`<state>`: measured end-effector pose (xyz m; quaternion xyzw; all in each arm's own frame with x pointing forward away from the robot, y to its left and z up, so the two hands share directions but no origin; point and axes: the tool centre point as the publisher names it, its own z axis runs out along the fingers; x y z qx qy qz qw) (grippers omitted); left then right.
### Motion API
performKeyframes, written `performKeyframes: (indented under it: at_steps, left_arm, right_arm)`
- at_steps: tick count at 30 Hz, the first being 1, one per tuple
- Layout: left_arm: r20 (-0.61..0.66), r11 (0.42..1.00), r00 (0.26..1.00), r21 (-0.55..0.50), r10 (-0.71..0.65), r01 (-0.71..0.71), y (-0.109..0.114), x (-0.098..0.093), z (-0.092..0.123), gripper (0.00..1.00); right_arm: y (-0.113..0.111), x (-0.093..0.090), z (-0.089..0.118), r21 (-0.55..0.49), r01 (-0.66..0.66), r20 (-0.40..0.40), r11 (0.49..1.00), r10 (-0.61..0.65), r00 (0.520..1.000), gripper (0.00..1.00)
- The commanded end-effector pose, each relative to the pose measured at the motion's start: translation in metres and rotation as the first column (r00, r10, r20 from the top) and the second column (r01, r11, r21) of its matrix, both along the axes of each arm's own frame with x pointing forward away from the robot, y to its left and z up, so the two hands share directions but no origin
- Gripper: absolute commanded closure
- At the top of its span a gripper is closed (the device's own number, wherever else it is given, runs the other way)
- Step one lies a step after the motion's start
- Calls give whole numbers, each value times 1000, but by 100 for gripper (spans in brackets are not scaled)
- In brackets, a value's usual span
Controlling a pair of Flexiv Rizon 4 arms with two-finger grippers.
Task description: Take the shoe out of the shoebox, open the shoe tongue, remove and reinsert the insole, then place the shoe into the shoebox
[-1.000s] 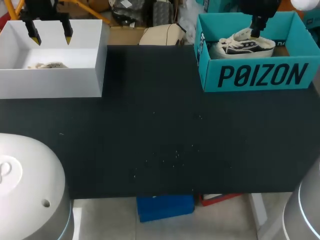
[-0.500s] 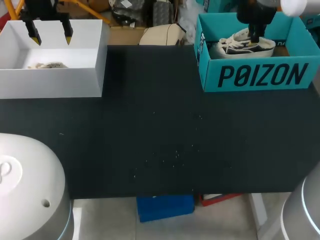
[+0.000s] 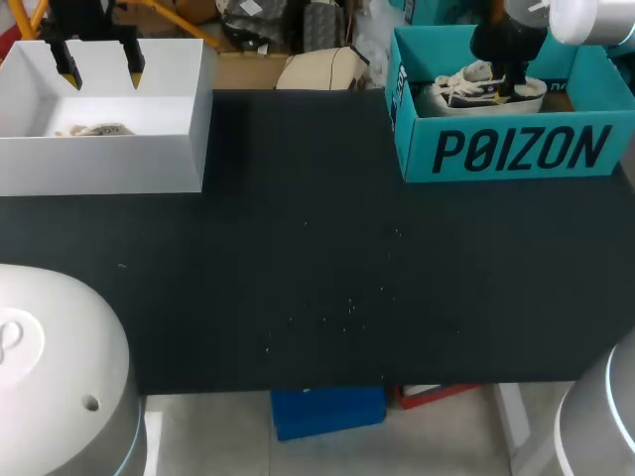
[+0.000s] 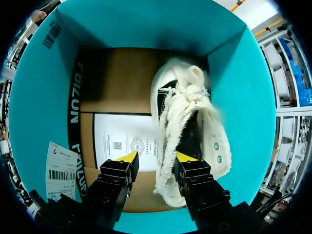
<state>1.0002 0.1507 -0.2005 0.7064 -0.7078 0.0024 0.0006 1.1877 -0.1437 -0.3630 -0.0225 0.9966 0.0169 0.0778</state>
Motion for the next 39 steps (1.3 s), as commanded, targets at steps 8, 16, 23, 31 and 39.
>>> performKeyframes:
  at_steps: [8, 16, 23, 31, 39]
  left_arm:
    - [-1, 1000, 1000, 1, 0, 0, 0, 0, 0, 0]
    - [-1, 1000, 1000, 1, 0, 0, 0, 0, 0, 0]
    - [-1, 1000, 1000, 1, 0, 0, 0, 0, 0, 0]
    - [-1, 1000, 1000, 1, 0, 0, 0, 0, 0, 0]
    - [-1, 1000, 1000, 1, 0, 0, 0, 0, 0, 0]
  right_arm:
    - [5, 13, -29, -8, -35, -23, 999, 34, 999, 58]
    - [2, 18, -43, -49, -75, -4, 996, 74, 997, 58]
    - [-2, 21, -48, -72, -63, 17, 995, 64, 998, 92]
    - [-6, 22, -29, -74, -45, 37, 996, 48, 998, 100]
    - [-14, 8, 18, -50, 5, 81, 999, -1, 997, 100]
